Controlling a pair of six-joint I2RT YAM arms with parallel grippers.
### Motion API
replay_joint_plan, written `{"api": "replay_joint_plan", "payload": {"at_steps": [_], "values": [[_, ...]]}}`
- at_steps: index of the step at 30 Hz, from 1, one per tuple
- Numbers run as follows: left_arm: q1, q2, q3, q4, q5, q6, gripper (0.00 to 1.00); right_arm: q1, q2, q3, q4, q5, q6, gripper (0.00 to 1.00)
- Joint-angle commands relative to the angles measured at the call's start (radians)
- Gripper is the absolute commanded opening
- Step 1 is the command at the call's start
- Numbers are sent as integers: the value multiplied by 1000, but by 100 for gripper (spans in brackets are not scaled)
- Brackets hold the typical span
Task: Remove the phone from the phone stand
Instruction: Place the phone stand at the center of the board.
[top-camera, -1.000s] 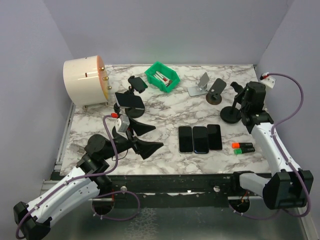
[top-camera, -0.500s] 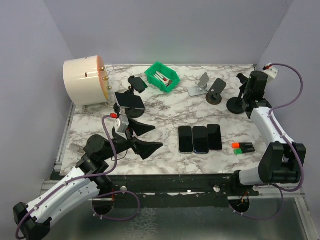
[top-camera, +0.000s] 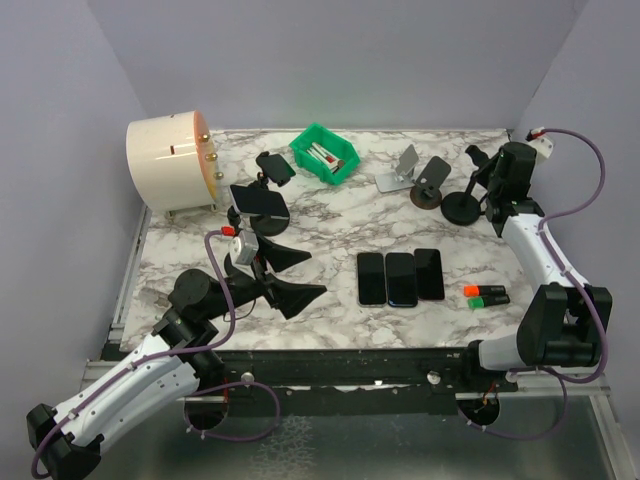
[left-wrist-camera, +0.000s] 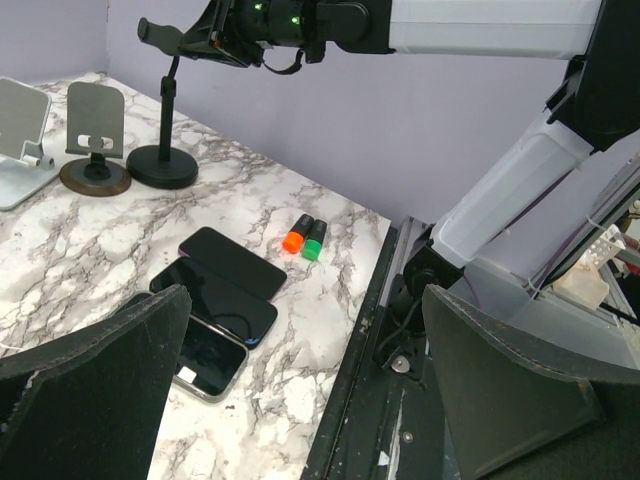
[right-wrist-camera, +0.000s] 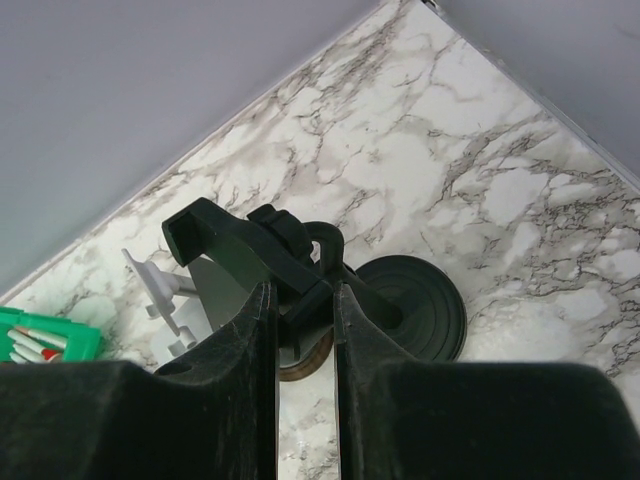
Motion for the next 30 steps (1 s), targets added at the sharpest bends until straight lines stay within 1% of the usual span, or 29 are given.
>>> {"api": "replay_joint_plan", "payload": {"at_steps": [1,8,9,10,12,13,15,19,24,29,30], "values": [[0,-1,10,9,18,0,99,-4,-5,31,53,-9,9,0],[0,0,9,9,20,0,99,-3,-3,-5,42,1,-2,0],[0,0,9,9,19,0,99,-4,-1,-7,37,1,-2,3],[0,0,10,9,20,0,99,-4,0,-11,32,-3,-3,11],[0,1,10,9,22,-1,99,-4,-1,-18,26,-15,-2,30],[-1,1,10,9,21,-1,99,-4,-2,-21,23,-17,-1,38],[0,1,10,9,22,-2,99,-4,-3,-22,14,-19,2,51],[-1,2,10,9,24,-3,99,-4,-7,-25,1,-16,3,63],[-1,0,12,9,25,-3,99,-3,-24,-30,-14,-2,4,72],[0,-3,12,8,22,-11,99,-3,-81,-26,-34,45,19,84],[1,-4,12,9,16,-15,99,-3,-101,-22,-59,50,21,88]]}}
